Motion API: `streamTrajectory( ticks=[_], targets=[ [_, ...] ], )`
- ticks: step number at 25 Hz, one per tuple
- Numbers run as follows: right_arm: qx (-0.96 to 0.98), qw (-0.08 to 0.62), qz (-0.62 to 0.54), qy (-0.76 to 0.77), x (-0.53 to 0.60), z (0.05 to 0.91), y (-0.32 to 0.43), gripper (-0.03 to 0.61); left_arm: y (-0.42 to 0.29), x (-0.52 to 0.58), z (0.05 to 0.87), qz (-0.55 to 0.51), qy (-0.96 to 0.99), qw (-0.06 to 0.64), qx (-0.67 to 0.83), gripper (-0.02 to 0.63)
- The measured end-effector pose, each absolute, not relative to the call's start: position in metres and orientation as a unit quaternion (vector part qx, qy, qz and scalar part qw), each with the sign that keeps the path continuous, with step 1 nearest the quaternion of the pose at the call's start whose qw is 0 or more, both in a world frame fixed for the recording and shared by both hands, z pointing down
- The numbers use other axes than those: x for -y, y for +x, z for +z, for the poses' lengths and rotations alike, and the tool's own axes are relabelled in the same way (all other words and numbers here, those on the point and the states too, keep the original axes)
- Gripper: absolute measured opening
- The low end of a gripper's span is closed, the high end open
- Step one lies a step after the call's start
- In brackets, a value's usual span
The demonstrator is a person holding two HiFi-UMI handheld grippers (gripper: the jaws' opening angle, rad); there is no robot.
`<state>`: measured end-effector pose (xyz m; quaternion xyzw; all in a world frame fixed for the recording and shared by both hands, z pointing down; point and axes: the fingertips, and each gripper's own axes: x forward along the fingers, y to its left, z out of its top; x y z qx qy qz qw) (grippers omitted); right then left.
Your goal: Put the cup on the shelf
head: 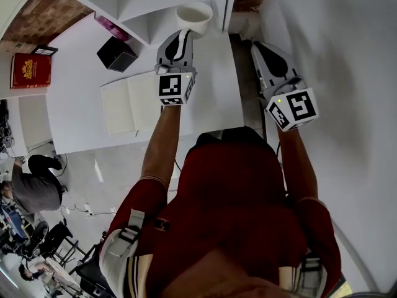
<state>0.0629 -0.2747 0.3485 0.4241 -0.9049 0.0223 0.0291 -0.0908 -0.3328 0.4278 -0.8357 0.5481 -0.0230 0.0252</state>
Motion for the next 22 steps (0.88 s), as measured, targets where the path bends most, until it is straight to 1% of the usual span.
streamTrajectory(
  ticks=[22],
  targets=[
    [0.897, 0.072, 0.042, 0.433, 0.294, 0.379, 0.089, -0.003, -0.079, 0.389, 0.491, -0.056, -0.83, -0.013, -0.555, 0.046]
  ],
)
